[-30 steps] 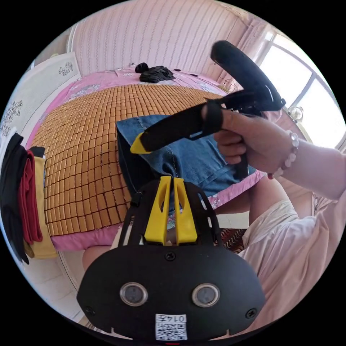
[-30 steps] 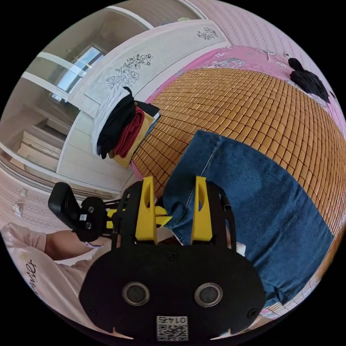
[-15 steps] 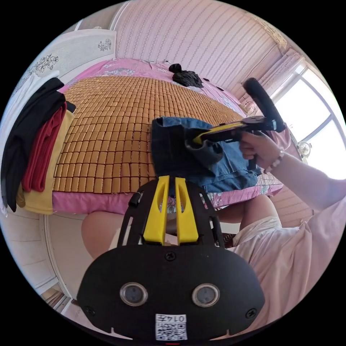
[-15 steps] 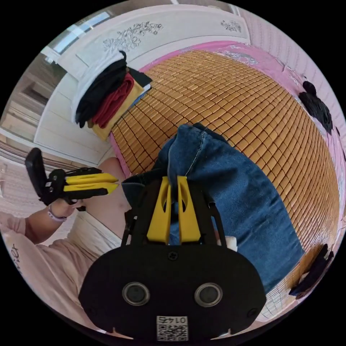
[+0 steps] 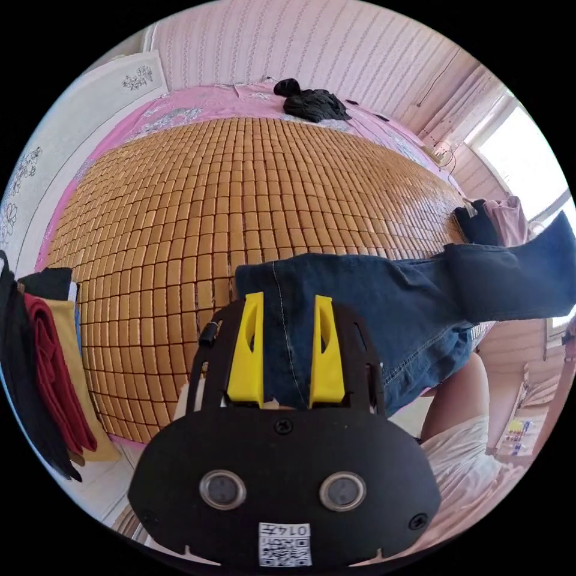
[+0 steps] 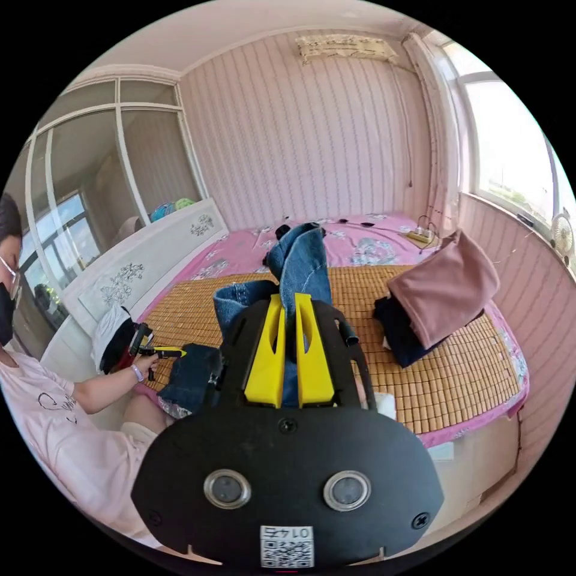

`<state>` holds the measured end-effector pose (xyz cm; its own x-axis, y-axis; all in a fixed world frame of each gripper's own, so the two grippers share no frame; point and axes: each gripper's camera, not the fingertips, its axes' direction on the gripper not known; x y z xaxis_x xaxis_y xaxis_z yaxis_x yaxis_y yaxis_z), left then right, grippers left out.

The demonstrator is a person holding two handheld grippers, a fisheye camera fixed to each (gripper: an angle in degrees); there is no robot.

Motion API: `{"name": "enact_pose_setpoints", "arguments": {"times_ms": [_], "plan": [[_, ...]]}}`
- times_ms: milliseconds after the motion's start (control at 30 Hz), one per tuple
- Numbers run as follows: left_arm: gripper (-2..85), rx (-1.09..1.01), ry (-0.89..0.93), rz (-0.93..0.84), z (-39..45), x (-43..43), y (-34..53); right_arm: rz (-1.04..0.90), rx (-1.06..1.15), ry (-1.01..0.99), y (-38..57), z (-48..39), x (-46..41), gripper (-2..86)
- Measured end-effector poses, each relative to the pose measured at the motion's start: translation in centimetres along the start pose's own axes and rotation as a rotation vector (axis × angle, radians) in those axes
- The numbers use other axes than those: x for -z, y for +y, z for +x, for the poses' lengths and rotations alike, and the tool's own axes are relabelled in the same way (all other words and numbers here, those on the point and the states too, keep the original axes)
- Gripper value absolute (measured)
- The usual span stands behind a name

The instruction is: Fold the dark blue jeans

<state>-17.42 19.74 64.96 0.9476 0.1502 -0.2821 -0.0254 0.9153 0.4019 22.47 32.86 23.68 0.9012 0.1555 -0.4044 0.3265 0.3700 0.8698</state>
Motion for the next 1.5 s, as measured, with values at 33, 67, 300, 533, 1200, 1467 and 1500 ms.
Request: {"name": "enact_pose_setpoints", "arguments": {"times_ms": [33, 67, 300, 533, 1200, 1467, 1500], "plan": [[9.5, -0.015, -0.017, -0.094, 0.6, -1.7, -0.8, 0.002, -0.021, 0.019, 0.0, 1.6, 1.3, 2.2], [7.8, -0.042, -0.039, -0.172, 1.4, -3.1, -1.0, -0.001, -0.026, 0.012, 0.1, 2.2, 1.8, 2.3], [0.8, -0.295, -0.079, 0.125, 7.6, 5.1, 4.3, -0.219, -0.001, -0.440, 4.9, 1.0, -5.2, 2.9], [1.8, -0.500, 0.106, 0.165, 15.9, 7.9, 12.5, -0.555, -0.077, -0.704, 12.9, -10.2, -19.7, 15.2], [6.4, -0.238, 0.127, 0.081, 5.0, 11.1, 6.4, -0.561, 0.076, -0.481, 12.5, -6.7, -12.7, 2.2], [9.3, -0.282, 0.006, -0.175, 7.0, 2.8, 0.3, -0.256, 0.015, 0.016, 5.9, 7.6, 5.0, 2.2], [8.6, -0.291, -0.020, -0.225, 7.4, 1.8, 0.4, -0.212, -0.027, 0.088, 5.5, 9.6, 7.2, 2.2]]}}
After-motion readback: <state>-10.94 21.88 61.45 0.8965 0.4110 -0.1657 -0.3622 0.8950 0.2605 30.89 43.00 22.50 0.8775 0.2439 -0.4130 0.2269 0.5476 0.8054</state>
